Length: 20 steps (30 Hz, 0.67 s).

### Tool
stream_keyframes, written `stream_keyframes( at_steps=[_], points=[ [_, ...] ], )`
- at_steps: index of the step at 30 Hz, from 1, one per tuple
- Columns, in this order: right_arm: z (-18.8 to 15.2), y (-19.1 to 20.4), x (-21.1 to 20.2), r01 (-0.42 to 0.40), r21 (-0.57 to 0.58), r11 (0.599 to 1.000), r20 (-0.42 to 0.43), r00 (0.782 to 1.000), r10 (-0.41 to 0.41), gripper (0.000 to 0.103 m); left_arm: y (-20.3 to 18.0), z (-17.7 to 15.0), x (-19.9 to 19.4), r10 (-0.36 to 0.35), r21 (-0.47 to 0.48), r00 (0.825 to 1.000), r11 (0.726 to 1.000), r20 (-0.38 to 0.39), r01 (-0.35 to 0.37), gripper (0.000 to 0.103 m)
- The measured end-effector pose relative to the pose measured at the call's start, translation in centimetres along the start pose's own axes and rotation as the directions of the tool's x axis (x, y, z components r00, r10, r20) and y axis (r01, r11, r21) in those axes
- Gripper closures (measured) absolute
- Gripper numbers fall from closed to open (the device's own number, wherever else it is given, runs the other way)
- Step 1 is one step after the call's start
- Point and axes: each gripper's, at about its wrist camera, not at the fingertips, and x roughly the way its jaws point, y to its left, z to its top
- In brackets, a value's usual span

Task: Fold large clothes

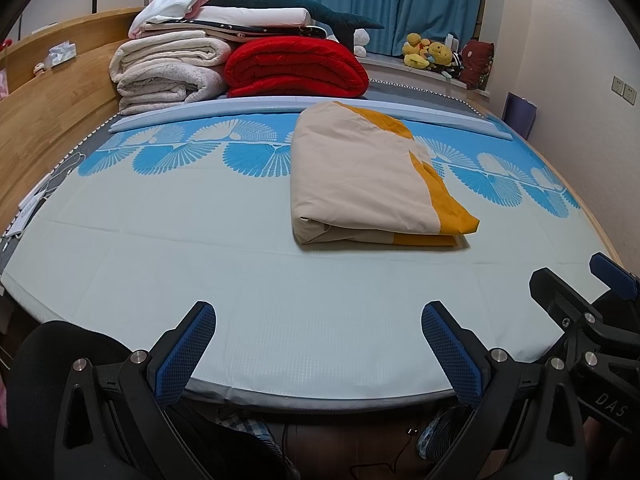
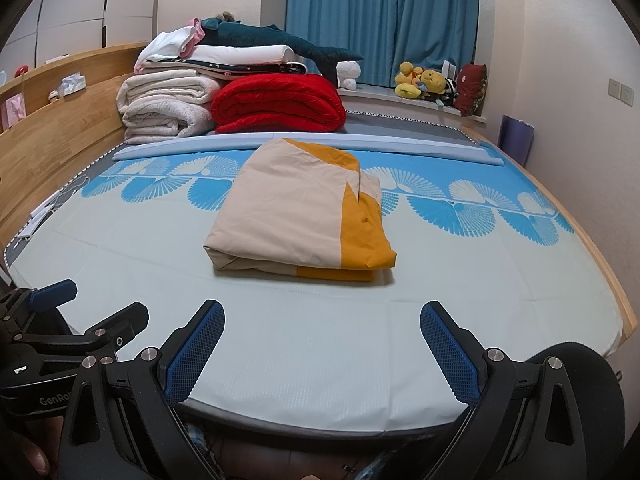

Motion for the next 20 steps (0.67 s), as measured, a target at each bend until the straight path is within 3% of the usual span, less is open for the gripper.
stream_keyframes(
  at_steps=[20],
  points=[
    [0.0,0.06,0.03,0.001,0.002,1.0,0.0,1.0,-0.001,0.005,0.01,0.01,0.05,-0.003,0.001,1.0,1.0,-0.003,0.003,0.001]
  ],
)
